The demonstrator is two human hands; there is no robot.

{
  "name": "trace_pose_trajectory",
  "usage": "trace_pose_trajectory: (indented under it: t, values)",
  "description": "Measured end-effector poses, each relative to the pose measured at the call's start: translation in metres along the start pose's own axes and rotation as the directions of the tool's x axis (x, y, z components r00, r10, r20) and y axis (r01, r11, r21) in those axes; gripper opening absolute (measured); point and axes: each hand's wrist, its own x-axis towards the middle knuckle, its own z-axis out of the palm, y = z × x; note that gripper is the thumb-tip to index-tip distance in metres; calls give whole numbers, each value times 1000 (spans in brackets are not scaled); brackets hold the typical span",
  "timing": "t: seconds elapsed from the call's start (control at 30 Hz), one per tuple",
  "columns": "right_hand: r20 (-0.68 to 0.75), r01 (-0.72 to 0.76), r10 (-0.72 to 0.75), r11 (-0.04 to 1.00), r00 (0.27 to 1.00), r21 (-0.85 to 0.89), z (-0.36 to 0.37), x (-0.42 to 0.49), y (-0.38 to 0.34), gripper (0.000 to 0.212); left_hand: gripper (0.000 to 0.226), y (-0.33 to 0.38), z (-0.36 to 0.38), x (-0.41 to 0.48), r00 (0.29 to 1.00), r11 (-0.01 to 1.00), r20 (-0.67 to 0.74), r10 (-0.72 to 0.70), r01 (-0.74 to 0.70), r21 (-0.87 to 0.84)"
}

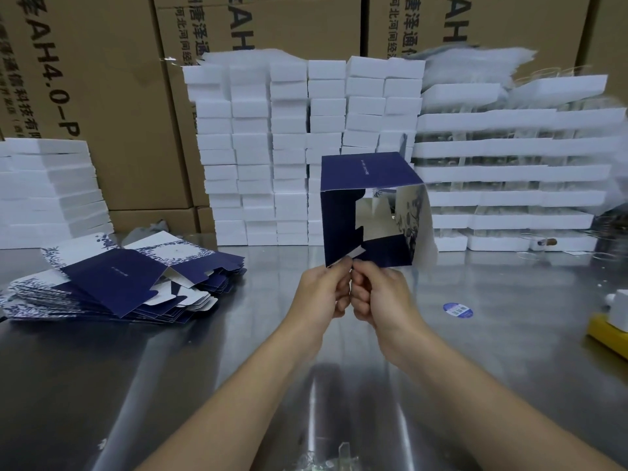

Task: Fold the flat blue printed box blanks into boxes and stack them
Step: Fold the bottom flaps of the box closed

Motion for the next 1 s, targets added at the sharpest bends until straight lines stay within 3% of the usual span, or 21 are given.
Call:
trace_pose_trajectory:
  t: [0.1,0.17,0.3,0.47,0.67,0.77,0.87,1.0]
  values:
    - [28,-53,55,997,998,-60,-2,1,-3,39,35,1,0,0,1000,1000,-17,20,-20,-10]
    - [-27,-64,63,996,998,-55,-3,1,-3,41,42,2,-2,0,999,1000,-46,4,-5,-10]
    - [-56,47,-51,997,997,-63,0,0,1,41,50,0,-5,1,994,997,-95,-53,48,-54]
    - [-10,44,-45,995,999,-86,8,-5,-1,59,56,-1,0,2,999,996,-19,-33,31,-82]
    - [-88,66,-68,997,994,-30,-1,0,-3,46,56,1,-3,2,997,995,3,-74,74,-70]
    - [-16,19,-19,999,1000,-51,-2,3,-1,60,58,-1,1,-1,993,993,36,-117,118,-23]
    - [-4,-72,72,990,997,-124,-1,4,0,51,54,-1,0,1,997,997,-2,-81,81,-13]
    - [-86,56,-68,990,994,-133,-2,5,2,46,52,0,-3,1,993,993,-5,-118,118,-32]
